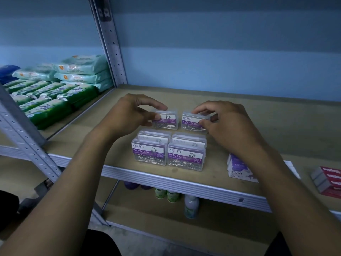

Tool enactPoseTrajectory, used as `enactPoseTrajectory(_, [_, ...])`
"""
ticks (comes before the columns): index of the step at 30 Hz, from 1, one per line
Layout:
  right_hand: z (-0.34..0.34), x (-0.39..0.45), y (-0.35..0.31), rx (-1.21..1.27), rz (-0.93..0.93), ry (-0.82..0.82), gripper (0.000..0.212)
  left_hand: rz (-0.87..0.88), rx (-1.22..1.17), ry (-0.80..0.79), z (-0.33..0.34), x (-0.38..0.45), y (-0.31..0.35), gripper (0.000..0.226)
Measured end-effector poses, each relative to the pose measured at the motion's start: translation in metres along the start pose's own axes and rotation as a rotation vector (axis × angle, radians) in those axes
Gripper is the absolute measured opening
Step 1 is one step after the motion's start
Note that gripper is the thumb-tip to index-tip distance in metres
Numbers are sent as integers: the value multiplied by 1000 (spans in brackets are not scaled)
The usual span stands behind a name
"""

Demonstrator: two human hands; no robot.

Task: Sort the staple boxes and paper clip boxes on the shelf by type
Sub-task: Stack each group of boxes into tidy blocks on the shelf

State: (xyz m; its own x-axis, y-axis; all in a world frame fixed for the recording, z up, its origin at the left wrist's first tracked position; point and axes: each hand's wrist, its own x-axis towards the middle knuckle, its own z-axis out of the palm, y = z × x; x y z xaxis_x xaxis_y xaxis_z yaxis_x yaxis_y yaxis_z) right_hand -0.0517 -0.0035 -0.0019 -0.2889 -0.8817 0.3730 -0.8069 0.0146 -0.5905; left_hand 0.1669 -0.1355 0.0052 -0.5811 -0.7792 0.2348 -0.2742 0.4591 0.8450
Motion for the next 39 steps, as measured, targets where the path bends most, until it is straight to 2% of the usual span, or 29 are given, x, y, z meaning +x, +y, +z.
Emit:
enactPoseTrajectory(12, [-12, -13, -19, 35, -73, -74, 28, 72, 69, -66, -19, -20, 8, 24])
enactPoseTrajectory(23, [-23, -21, -25, 14, -66, -130, 26, 46, 87, -138, -22, -35, 13, 20])
enactPoseTrajectory(36, [-22, -26, -21, -23, -49, -198, 28, 8, 110, -156, -19, -41, 20, 17])
enactPoseTrajectory(39, [-22, -26, -22, -38, -62, -217, 23, 1, 126, -145, -19, -43, 22, 15])
